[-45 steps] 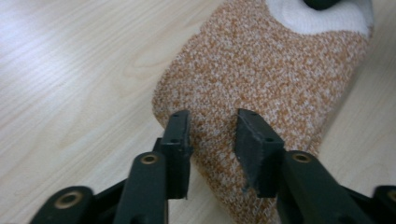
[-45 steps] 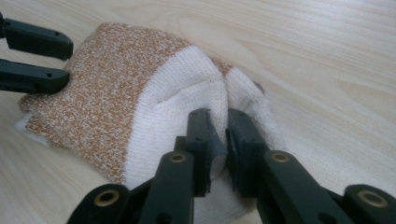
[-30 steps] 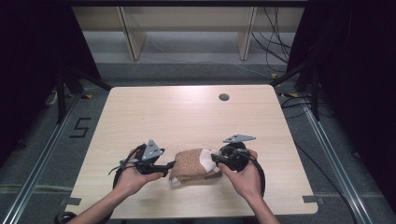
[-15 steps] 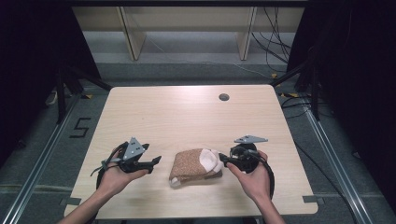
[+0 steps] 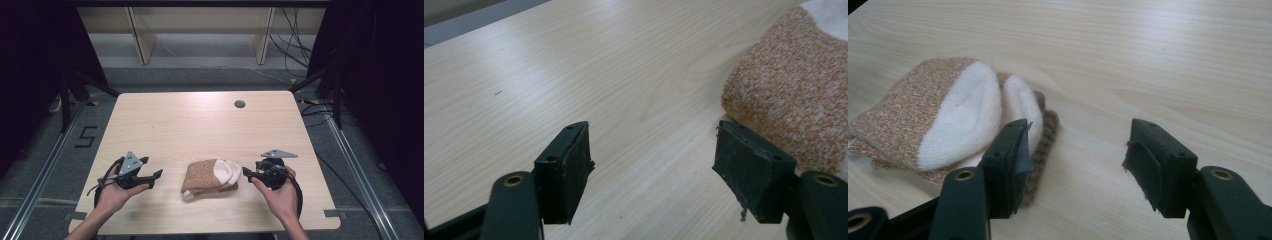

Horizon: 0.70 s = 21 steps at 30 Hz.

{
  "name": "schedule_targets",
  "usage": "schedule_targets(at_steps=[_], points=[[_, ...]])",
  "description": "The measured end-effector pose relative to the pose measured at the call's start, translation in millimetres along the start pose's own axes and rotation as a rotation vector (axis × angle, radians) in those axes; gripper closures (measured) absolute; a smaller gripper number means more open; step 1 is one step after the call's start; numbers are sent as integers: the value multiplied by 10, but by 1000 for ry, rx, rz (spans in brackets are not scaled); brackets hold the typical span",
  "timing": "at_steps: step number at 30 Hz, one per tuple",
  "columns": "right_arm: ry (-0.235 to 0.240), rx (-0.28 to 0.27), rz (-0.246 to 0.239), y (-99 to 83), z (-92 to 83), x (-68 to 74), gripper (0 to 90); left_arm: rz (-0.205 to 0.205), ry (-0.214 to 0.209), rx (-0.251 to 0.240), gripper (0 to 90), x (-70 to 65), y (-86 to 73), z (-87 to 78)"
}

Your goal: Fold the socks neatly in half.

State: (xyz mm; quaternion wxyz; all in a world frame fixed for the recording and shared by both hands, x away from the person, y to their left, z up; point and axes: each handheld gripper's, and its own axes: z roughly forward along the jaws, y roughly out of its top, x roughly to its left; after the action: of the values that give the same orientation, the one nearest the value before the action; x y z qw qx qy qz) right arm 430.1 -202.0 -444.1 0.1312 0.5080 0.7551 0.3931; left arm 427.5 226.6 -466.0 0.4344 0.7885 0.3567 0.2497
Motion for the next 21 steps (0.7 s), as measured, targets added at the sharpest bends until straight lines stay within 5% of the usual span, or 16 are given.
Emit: schedule_targets(at_steps=[8, 9, 12, 14, 17, 21], points=[[-31, -20, 0, -149, -56, -151, 418, -22, 16, 15, 297, 112, -164, 7], [-40, -13, 40, -179, -64, -155, 418, -27, 17, 12, 296, 122, -182, 9], [-50, -31, 43, -268, -73, -228, 417, -7, 34, 5, 296, 169, -224, 15], [-65, -36, 35, -323, -97, -286, 417, -31, 32, -3, 297, 172, -256, 30], [-73, -38, 103, -397, -113, -318, 414, -30, 26, -13, 297, 172, -287, 57], [-70, -53, 92, -457, -82, -390, 410, -33, 27, -23, 297, 148, -299, 72]])
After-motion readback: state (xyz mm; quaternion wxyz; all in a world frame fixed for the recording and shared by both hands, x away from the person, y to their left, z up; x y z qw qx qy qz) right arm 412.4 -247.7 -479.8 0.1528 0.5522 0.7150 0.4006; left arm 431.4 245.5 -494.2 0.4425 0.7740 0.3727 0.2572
